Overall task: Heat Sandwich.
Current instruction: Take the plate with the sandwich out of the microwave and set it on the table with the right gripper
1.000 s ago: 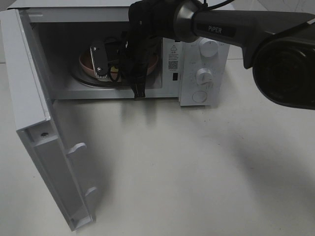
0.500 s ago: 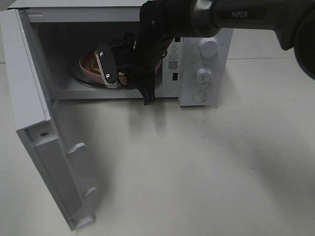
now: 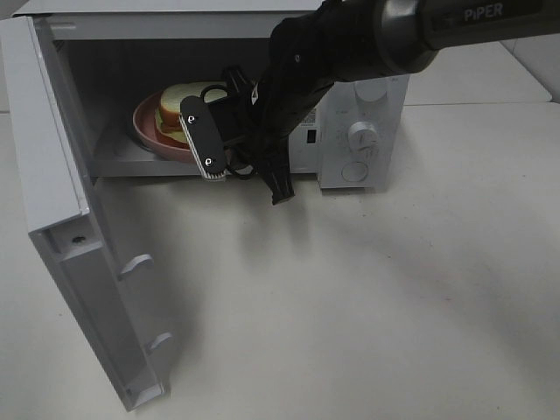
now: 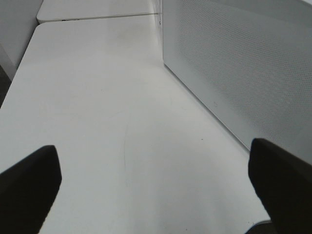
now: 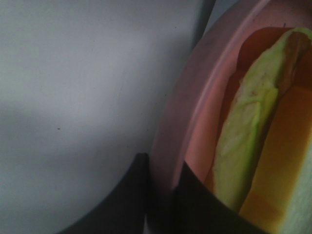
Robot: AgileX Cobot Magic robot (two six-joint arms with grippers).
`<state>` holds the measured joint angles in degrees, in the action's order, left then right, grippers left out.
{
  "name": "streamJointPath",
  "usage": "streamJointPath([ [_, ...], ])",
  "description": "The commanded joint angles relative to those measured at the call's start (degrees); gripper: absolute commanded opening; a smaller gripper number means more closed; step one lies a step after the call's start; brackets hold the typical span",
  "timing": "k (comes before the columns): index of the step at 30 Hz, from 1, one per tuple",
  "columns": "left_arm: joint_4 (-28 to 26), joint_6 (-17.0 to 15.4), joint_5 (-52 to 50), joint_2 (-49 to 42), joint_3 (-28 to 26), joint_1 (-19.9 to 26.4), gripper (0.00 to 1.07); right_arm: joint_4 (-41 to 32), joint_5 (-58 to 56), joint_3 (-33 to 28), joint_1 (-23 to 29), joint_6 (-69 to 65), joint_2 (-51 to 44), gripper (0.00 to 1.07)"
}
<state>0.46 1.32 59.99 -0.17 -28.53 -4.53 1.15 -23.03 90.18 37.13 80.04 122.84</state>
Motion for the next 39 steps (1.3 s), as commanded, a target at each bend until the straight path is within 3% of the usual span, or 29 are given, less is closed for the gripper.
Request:
streamJointPath([
  [1,0.17,-0.17,-0.63,-1.26,0.29,0.11,1.02,0.29,3.32,-2.29,0.74,0.8,-2.92,0.0],
  [17,0.17,-0.17,-0.63,-1.26,0.29,0.11,1.02,1.6,6.42,-14.9,3.67,0.86,-11.92,0.0],
  [39,0.17,-0.17,-0.63,-1.26,0.29,0.11,1.02,2.64,8.37,-39.08,3.67,0.74,-32.66,0.0],
])
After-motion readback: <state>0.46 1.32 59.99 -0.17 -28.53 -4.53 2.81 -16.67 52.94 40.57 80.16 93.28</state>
